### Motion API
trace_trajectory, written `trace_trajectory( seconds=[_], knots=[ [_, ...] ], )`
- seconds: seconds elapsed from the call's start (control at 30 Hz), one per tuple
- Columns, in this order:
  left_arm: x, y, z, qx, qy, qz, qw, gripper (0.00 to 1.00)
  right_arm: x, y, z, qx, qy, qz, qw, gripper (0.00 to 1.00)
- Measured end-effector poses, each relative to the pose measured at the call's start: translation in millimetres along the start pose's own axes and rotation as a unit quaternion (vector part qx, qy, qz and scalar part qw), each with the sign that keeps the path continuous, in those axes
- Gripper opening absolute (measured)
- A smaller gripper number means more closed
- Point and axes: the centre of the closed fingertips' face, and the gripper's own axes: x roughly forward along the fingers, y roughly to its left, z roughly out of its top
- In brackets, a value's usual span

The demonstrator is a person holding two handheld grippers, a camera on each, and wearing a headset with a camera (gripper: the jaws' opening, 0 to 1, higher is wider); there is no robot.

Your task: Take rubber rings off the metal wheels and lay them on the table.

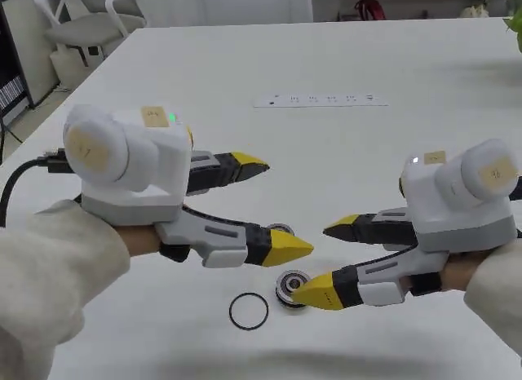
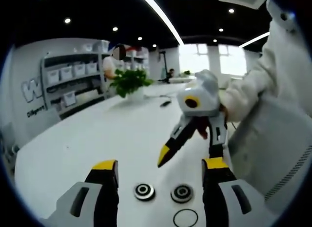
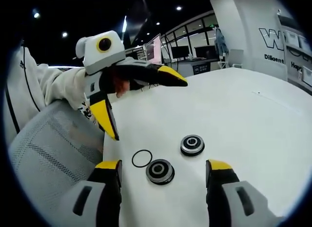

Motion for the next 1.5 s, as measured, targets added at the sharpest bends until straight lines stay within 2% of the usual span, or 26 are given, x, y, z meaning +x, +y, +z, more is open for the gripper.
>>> trace_trajectory(
  seconds=[0.13,0.23,0.33,0.53,0.77,0.93,1.2,1.5],
  knots=[
    [3.4,-3.4,-11.5,-0.004,0.011,-0.004,0.9999,0.69,2.6,2.9,-5.3,0.001,0.008,0.006,1.0000,0.65],
    [5.7,-5.3,-20.0,0.004,0.020,-0.002,0.9998,0.69,4.0,5.1,-8.6,0.000,0.013,0.010,0.9999,0.63],
    [8.0,-10.5,-25.5,0.000,0.025,-0.010,0.9996,0.67,5.3,5.5,-12.0,0.001,0.018,0.012,0.9998,0.62],
    [12.9,-18.5,-34.1,0.010,0.036,-0.023,0.9990,0.62,7.6,8.1,-17.5,-0.005,0.028,0.018,0.9994,0.59],
    [15.8,-22.5,-46.1,0.013,0.048,-0.032,0.9983,0.56,9.9,8.9,-23.3,-0.011,0.039,0.021,0.9990,0.54],
    [17.0,-26.4,-48.7,-0.003,0.042,-0.040,0.9983,0.46,10.6,7.7,-26.2,-0.009,0.042,0.020,0.9989,0.51],
    [21.0,-36.2,-61.9,-0.002,0.062,-0.057,0.9965,0.40,10.9,8.1,-28.8,-0.012,0.047,0.022,0.9986,0.46],
    [23.1,-37.9,-72.3,0.001,0.077,-0.059,0.9953,0.31,11.2,8.5,-31.5,-0.012,0.050,0.025,0.9984,0.40]
  ],
)
